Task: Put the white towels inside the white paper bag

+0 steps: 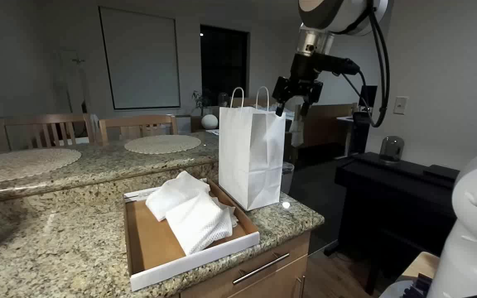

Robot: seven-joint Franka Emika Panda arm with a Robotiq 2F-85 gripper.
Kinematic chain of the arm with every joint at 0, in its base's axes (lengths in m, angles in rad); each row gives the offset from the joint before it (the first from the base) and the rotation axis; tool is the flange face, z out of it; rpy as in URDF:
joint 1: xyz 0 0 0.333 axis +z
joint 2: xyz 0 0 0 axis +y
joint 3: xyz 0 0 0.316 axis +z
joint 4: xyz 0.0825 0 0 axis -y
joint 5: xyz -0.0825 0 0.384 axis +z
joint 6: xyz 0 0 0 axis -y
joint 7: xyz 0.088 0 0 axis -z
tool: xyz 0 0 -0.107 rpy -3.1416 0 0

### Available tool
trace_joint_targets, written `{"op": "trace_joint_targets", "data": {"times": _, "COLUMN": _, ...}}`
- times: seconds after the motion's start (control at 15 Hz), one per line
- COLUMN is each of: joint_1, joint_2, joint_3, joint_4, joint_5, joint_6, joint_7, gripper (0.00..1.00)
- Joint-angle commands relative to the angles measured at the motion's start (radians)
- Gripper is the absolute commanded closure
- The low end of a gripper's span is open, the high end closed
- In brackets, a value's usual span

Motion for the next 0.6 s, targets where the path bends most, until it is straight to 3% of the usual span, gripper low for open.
{"op": "trace_joint_targets", "data": {"times": 0.0, "joint_1": -0.014, "joint_2": 0.001, "joint_3": 0.012, "joint_4": 0.001, "joint_5": 0.009, "joint_6": -0.002, "joint_7": -0.007, "gripper": 0.0}}
{"op": "trace_joint_targets", "data": {"times": 0.33, "joint_1": -0.014, "joint_2": 0.001, "joint_3": 0.012, "joint_4": 0.001, "joint_5": 0.009, "joint_6": -0.002, "joint_7": -0.007, "gripper": 0.0}}
{"op": "trace_joint_targets", "data": {"times": 0.53, "joint_1": 0.011, "joint_2": -0.01, "joint_3": 0.065, "joint_4": 0.0, "joint_5": -0.001, "joint_6": -0.008, "joint_7": 0.011, "gripper": 0.0}}
